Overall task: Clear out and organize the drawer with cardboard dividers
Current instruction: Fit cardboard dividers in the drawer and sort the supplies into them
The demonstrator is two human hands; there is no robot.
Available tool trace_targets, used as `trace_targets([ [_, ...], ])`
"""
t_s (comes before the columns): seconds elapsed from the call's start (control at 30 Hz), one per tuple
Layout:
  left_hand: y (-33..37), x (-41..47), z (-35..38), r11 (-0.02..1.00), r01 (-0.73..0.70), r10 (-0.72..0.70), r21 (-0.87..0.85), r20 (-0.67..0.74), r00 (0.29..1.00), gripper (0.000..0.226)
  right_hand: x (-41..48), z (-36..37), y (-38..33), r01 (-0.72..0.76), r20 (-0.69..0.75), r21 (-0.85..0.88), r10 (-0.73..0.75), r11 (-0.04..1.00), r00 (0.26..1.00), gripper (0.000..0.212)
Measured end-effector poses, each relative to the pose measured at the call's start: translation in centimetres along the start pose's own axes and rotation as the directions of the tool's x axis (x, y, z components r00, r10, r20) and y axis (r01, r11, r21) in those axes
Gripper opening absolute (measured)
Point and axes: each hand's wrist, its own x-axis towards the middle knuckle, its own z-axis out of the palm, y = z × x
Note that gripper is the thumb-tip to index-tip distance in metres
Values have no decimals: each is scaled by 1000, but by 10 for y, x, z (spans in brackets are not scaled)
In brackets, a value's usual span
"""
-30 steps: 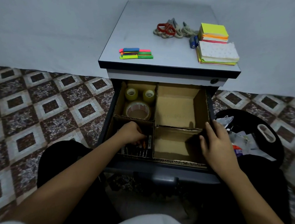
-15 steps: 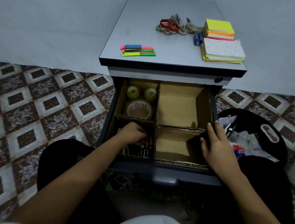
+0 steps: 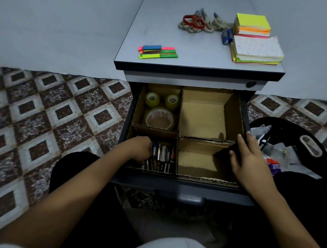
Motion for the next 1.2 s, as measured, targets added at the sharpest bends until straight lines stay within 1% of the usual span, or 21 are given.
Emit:
trace_targets([
  [0.13, 1, -2, -1, 987, 5, 0, -160, 31, 1000, 24, 1, 2, 2, 9, -15, 8, -9, 1000, 1000, 55],
  [0.23, 1, -3, 1, 976, 0, 3, -217, 12, 1000, 27, 1, 3, 2, 15, -28, 15, -14, 1000, 1000, 54],
  [0.43, 1, -4, 1, 975, -17, 13, -221, -20, 1000, 25, 0, 3, 3, 17, -37, 21, -16, 1000, 999, 54],
  [0.5, 3, -6, -1, 978, -65, 50, -197, -78, 996, 21, 1, 4, 3, 21, -47, 28, -20, 999, 999, 54],
  [0.57, 5, -11, -5, 979, -137, 110, -152, -176, 978, 20, 1, 4, 3, 27, -54, 33, -25, 999, 998, 53],
  [0.67, 11, -24, -11, 949, -267, 211, -166, -292, 933, 21, 0, 1, 3, 38, -63, 27, -36, 999, 997, 52],
  [0.77, 20, -39, -21, 908, -378, 297, -181, -359, 885, 17, 7, -8, 2, 36, -95, 76, -29, 996, 995, 46],
  [0.87, 33, -49, -36, 872, -466, 367, -151, -428, 826, 14, 20, -26, -3, 97, -164, 95, -81, 991, 983, 39],
  [0.97, 52, -55, -56, 838, -536, 422, -98, -505, 753, 14, 39, -50, -13, 162, -199, 89, -142, 983, 970, 38],
  [1.07, 74, -54, -80, 810, -587, 478, -5, -575, 664, 15, 65, -78, -24, 232, -249, 116, -198, 966, 948, 36],
  [1.13, 90, -50, -95, 799, -601, 485, 29, -621, 616, 13, 83, -95, -31, 259, -264, 113, -222, 959, 939, 34],
  [1.2, 108, -41, -110, 786, -619, 463, 11, -674, 576, 9, 102, -113, -36, 276, -294, 109, -234, 955, 926, 31],
])
